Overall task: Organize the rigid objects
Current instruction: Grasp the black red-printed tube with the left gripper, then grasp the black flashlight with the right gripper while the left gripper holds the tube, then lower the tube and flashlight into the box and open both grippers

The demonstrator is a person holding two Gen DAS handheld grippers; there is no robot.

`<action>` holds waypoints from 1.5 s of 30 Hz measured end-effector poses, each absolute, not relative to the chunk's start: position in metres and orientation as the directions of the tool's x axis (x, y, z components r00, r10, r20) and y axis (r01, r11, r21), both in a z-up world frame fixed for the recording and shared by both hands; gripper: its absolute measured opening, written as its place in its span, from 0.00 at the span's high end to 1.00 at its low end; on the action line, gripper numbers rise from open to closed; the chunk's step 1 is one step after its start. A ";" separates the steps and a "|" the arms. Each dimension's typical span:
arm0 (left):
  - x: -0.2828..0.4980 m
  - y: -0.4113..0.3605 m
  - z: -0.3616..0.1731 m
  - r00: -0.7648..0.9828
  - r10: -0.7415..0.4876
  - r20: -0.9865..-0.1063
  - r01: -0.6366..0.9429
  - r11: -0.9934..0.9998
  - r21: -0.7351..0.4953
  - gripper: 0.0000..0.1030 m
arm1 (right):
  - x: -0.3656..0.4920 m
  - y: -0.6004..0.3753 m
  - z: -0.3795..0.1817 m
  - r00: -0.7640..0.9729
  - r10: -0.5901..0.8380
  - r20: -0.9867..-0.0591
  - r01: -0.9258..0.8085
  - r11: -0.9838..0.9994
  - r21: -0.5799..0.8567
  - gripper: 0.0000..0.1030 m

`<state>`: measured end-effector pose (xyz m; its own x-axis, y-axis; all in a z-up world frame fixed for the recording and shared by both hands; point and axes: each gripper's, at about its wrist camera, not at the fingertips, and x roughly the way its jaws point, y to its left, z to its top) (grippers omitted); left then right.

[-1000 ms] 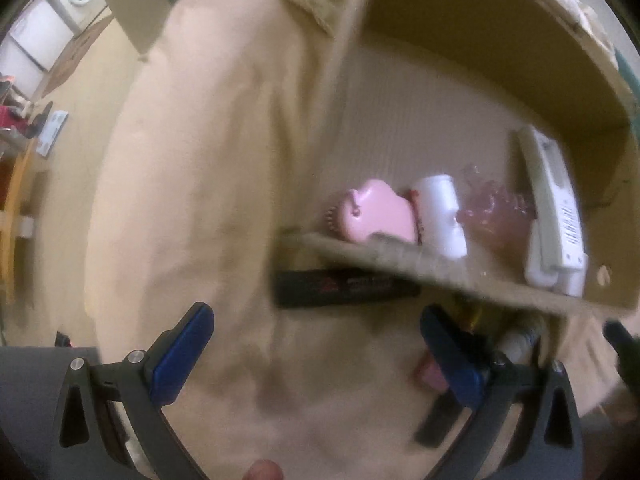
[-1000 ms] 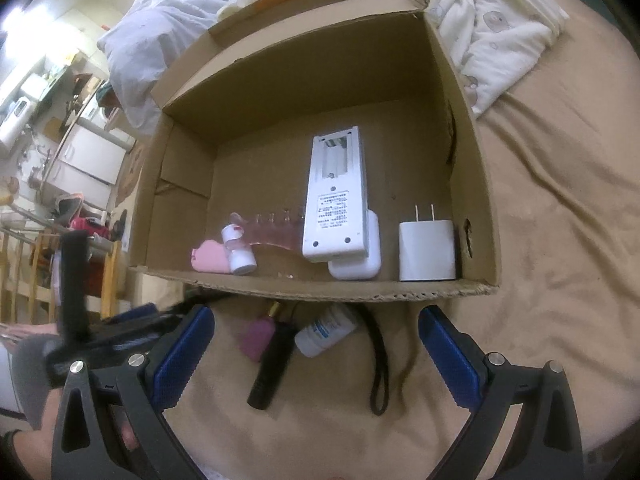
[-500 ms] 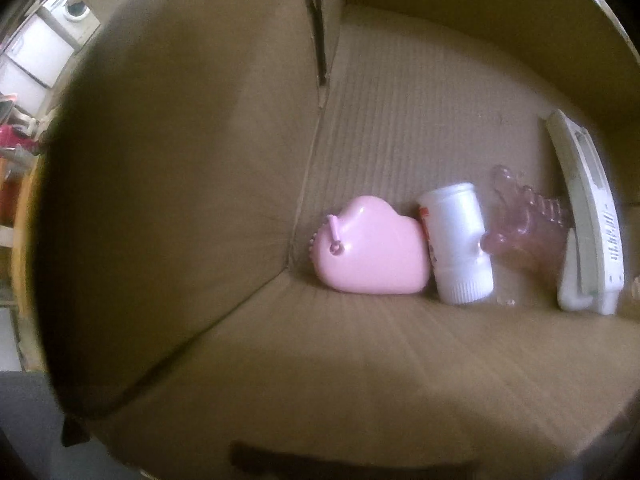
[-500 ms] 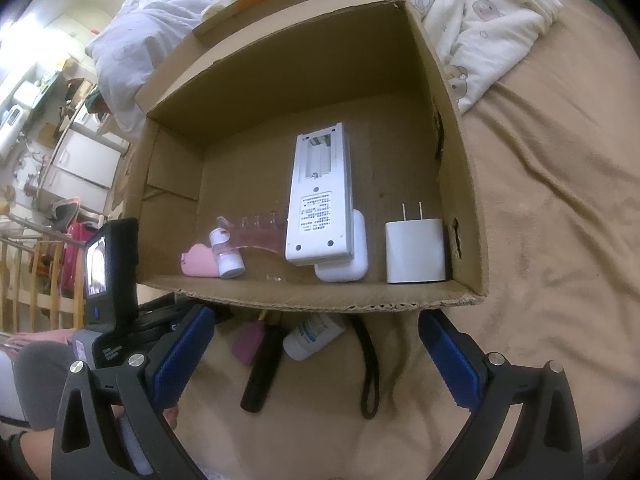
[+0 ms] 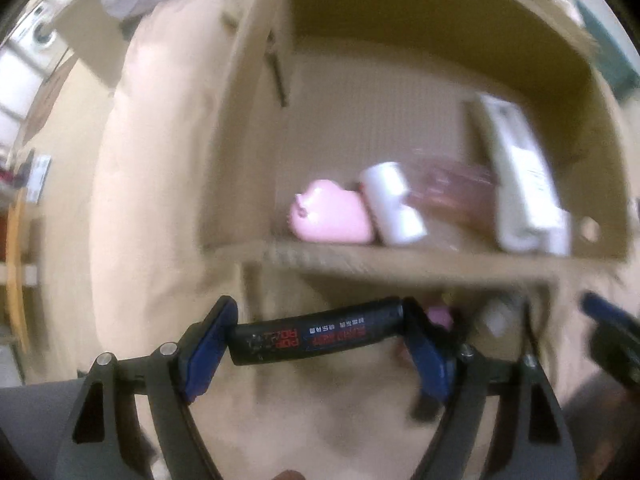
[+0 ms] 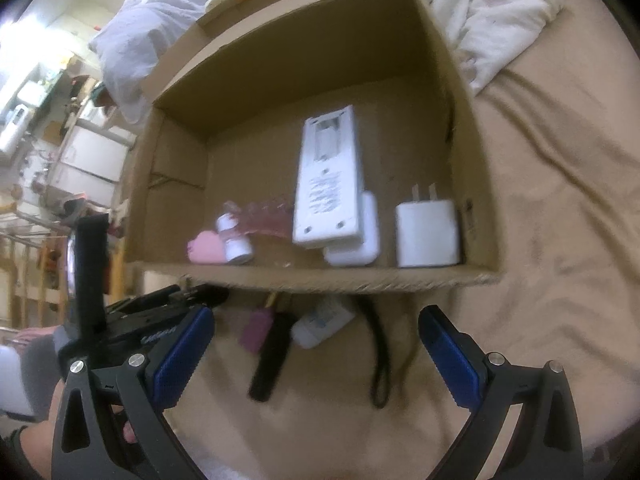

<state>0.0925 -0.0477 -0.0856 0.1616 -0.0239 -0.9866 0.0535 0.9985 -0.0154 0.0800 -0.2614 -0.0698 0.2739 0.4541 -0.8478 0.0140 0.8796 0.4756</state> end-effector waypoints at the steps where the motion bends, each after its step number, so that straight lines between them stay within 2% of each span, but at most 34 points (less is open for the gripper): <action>1: 0.089 -0.048 -0.078 0.172 -0.018 -0.985 0.075 0.997 -0.005 0.23 | 0.079 -0.259 -0.072 0.256 0.490 -0.834 0.013 0.861 0.509 0.00; 2: 0.084 -0.047 -0.071 0.182 -0.007 -0.983 0.095 0.995 0.010 0.23 | 0.078 -0.257 -0.075 0.236 0.520 -0.821 0.015 0.843 0.538 0.00; 3: 0.081 -0.044 -0.065 0.188 -0.004 -0.982 0.104 0.994 0.016 0.23 | 0.077 -0.253 -0.080 0.205 0.561 -0.802 0.017 0.818 0.576 0.05; 4: 0.077 -0.044 -0.061 0.192 0.001 -0.981 0.106 0.994 0.022 0.23 | 0.076 -0.249 -0.084 0.177 0.588 -0.790 0.015 0.801 0.599 0.12; 5: 0.071 -0.039 -0.058 0.196 0.005 -0.981 0.105 0.994 0.026 0.23 | 0.076 -0.245 -0.088 0.155 0.596 -0.788 0.012 0.796 0.605 0.26; 6: 0.059 -0.028 -0.057 0.201 0.004 -0.980 0.099 0.995 0.025 0.23 | 0.076 -0.240 -0.093 0.134 0.590 -0.796 0.011 0.803 0.596 0.35; 7: 0.060 -0.024 -0.055 0.203 0.003 -0.979 0.095 0.995 0.023 0.23 | 0.076 -0.236 -0.096 0.120 0.574 -0.810 0.006 0.816 0.579 0.40; 9: 0.057 -0.018 -0.053 0.214 0.013 -0.977 0.086 0.996 0.032 0.23 | 0.078 -0.225 -0.101 0.094 0.523 -0.847 -0.031 0.852 0.523 0.55; 15: 0.077 -0.002 -0.059 0.208 -0.034 -0.978 0.044 0.999 -0.025 0.23 | 0.075 -0.203 -0.120 0.045 0.495 -0.868 -0.014 0.869 0.495 0.64; 20: 0.079 -0.006 -0.055 0.206 -0.071 -0.976 0.050 0.997 -0.062 0.23 | 0.075 -0.188 -0.137 0.047 0.460 -0.887 0.036 0.886 0.462 0.64; 23: 0.079 -0.015 -0.055 0.211 -0.064 -0.975 0.062 0.997 -0.052 0.23 | 0.075 -0.180 -0.137 0.074 0.419 -0.905 0.010 0.907 0.421 0.65; 25: 0.079 -0.017 -0.057 0.206 -0.064 -0.976 0.072 0.996 -0.050 0.23 | 0.072 -0.172 -0.134 0.099 0.375 -0.922 -0.044 0.927 0.373 0.73; 28: 0.081 -0.015 -0.058 0.203 -0.076 -0.976 0.071 0.996 -0.062 0.23 | 0.064 -0.165 -0.126 0.127 0.325 -0.937 -0.109 0.943 0.313 0.79; 34: 0.079 -0.014 -0.051 0.216 -0.099 -0.971 0.066 0.994 -0.086 0.23 | 0.049 -0.186 -0.101 0.163 0.387 -0.908 -0.117 0.921 0.371 0.81; 41: 0.076 -0.018 -0.047 0.241 -0.074 -0.968 0.084 0.995 -0.055 0.23 | 0.020 -0.209 -0.048 0.299 0.490 -0.819 -0.182 0.872 0.455 0.81; 45: 0.073 -0.017 -0.042 0.262 -0.062 -0.963 0.087 0.995 -0.040 0.23 | 0.007 -0.226 -0.015 0.396 0.493 -0.775 -0.218 0.870 0.442 0.81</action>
<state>0.0726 -0.0174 -0.0422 0.2618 -0.0620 -0.9631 0.0874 0.9954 -0.0403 0.0066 -0.2258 -0.0150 0.3962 0.4930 -0.7746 -0.2180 0.8700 0.4423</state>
